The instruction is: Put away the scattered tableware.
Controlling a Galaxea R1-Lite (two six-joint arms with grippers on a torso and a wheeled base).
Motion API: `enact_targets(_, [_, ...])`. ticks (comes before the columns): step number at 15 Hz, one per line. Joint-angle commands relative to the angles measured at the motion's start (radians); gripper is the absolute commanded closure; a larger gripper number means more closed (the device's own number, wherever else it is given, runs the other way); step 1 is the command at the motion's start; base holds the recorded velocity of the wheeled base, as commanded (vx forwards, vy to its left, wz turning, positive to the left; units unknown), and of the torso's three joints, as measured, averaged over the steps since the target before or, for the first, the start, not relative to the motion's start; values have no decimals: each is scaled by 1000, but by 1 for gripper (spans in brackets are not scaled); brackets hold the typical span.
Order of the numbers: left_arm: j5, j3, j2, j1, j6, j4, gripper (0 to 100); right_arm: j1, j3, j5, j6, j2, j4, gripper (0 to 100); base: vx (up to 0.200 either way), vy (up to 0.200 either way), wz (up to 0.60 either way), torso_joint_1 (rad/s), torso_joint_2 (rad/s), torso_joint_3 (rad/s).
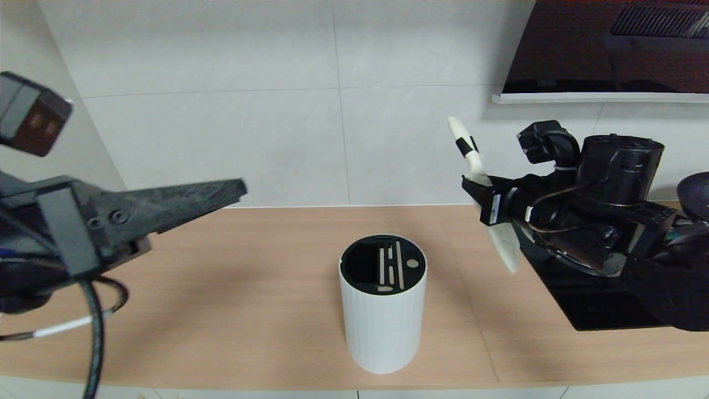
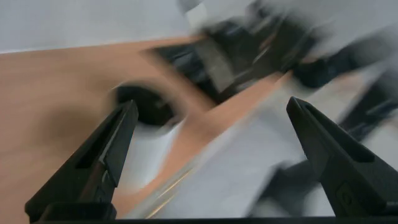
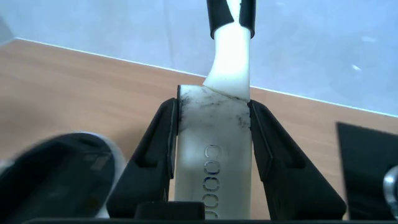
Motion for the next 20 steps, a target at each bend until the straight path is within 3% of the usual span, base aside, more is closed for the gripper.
enact_targets(1, [46, 6, 209, -132, -166, -149, 0, 94, -17, -17, 39, -66, 67, 100, 0, 0, 0, 0, 0, 0])
enact_targets(2, [91, 22, 250, -178, -272, -242, 0, 140, -27, -31, 74, -94, 115, 100, 0, 0, 0, 0, 0, 0])
enact_targets(4, [141, 27, 299, -197, -314, -324, 0, 188, -35, -62, 98, -103, 156, 100, 0, 0, 0, 0, 0, 0])
enact_targets(5, [181, 18, 334, -203, -313, -359, 0, 251, -32, -109, 105, -99, 171, 100, 0, 0, 0, 0, 0, 0])
enact_targets(9, [223, 9, 359, -238, -308, -361, 0, 337, -35, -188, 108, -49, 162, 100, 0, 0, 0, 0, 0, 0])
enact_targets(10, [235, 9, 360, -252, -279, -361, 0, 360, -33, -191, 112, -43, 162, 100, 0, 0, 0, 0, 0, 0])
enact_targets(11, [236, 9, 362, -252, -270, -361, 0, 366, -33, -192, 114, -43, 162, 100, 0, 0, 0, 0, 0, 0])
enact_targets(12, [249, 9, 374, -254, -233, -362, 0, 389, -33, -203, 126, -42, 162, 100, 0, 0, 0, 0, 0, 0])
enact_targets(14, [258, 4, 383, -278, -232, -364, 0, 410, -33, -214, 129, -39, 161, 100, 0, 0, 0, 0, 0, 0])
enact_targets(20, [290, -4, 409, -278, -230, -411, 0, 470, -27, -212, 152, -37, 151, 100, 0, 0, 0, 0, 0, 0])
